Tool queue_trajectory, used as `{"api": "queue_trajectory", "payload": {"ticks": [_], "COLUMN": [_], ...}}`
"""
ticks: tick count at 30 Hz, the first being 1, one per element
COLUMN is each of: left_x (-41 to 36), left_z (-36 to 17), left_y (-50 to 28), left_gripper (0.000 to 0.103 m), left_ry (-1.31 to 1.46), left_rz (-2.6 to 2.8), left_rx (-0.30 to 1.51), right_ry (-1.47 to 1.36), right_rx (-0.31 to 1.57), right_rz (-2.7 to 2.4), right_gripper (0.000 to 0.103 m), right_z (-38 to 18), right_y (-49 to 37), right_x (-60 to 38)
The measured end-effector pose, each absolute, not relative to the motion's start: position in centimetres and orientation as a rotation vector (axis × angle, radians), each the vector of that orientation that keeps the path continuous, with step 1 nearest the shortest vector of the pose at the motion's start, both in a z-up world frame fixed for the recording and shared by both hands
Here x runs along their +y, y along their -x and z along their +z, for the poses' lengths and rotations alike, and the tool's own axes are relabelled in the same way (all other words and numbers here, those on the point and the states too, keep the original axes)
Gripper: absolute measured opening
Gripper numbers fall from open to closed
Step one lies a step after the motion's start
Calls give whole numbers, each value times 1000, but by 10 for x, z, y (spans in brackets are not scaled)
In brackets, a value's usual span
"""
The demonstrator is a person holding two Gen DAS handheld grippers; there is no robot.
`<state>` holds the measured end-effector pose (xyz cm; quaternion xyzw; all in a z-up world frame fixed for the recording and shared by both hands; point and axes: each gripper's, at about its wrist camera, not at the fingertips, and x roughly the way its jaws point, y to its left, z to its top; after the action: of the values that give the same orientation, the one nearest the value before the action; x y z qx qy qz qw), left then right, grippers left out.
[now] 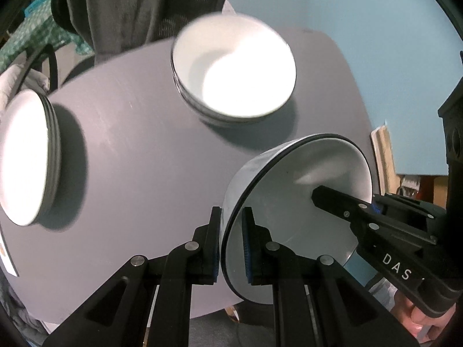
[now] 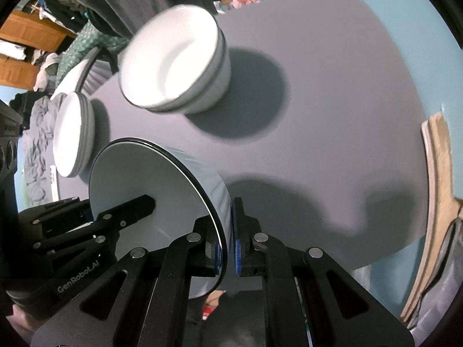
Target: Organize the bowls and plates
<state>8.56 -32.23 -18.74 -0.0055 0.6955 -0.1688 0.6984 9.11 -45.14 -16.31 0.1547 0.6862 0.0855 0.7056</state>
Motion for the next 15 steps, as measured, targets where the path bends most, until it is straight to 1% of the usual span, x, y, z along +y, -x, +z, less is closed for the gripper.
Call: {"api": "queue_trajectory", "payload": {"ticks": [5, 15], "left_x": [-321, -304], "left_z": [-167, -151], "left_y": [-103, -142], "left_gripper": [13, 13], "left_ry": [8, 23], "left_rz": [-374, -352], "left_rx": [1501, 1457], "right_ry": [-320, -273], "right_rx": [1493, 1459], "right_rz": [200, 221], "right_gripper": [7, 7], "right_z": [-158, -151], "right_y": [-100, -138], "right_x": [-446, -425]}}
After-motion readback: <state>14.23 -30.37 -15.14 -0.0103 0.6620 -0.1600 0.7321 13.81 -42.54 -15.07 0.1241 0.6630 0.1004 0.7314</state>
